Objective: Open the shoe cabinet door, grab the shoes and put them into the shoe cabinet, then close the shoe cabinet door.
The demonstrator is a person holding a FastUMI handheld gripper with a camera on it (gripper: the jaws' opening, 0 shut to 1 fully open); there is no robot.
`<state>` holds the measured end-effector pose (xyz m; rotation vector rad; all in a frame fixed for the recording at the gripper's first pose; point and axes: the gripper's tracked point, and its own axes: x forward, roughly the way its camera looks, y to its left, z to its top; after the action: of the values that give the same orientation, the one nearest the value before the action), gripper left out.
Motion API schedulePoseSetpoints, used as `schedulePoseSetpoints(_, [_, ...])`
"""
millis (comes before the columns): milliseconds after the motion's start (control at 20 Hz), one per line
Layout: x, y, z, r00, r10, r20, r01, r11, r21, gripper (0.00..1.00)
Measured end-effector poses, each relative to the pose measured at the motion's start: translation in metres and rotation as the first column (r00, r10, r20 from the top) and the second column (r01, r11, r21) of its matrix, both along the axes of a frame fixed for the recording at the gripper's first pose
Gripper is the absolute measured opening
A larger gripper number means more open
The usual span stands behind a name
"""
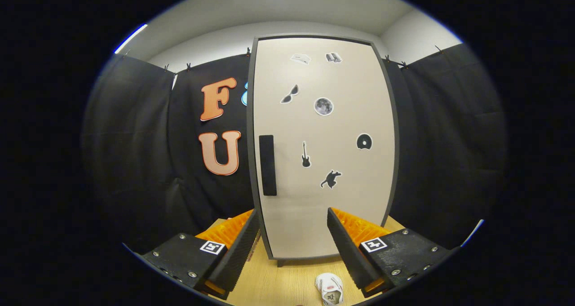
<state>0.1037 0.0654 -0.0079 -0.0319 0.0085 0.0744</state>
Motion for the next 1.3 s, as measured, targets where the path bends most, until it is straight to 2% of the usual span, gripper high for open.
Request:
schedulePoseSetpoints(550, [0.116,0.052,0.018,0.999,0.038,0.022,-0.038,0.999,0.01,0.94])
schedulePoseSetpoints(800, [0.143,0.056,0.023,0.999,0.015,0.035,-0.016,1.0,0.026,0.94])
schedulePoseSetpoints(900, [0.147,0.054,0.02,1.0,-0.005,0.026,0.004,1.0,0.022,0.91])
schedulePoseSetpoints(1000, [0.15,0.049,0.022,0.999,-0.03,0.04,0.029,1.0,0.007,0.76])
schedulePoseSetpoints(1050, [0.15,0.053,0.022,0.999,-0.016,0.036,0.016,1.0,0.006,0.61])
schedulePoseSetpoints(1100, [0.15,0.057,0.021,1.0,-0.005,0.026,0.004,1.0,0.014,0.53])
schedulePoseSetpoints(1150, [0.148,0.058,0.021,1.0,-0.011,0.02,0.011,1.0,0.011,0.41])
schedulePoseSetpoints(1300, [0.145,0.057,0.02,1.0,-0.013,0.011,0.013,1.0,0.009,0.35])
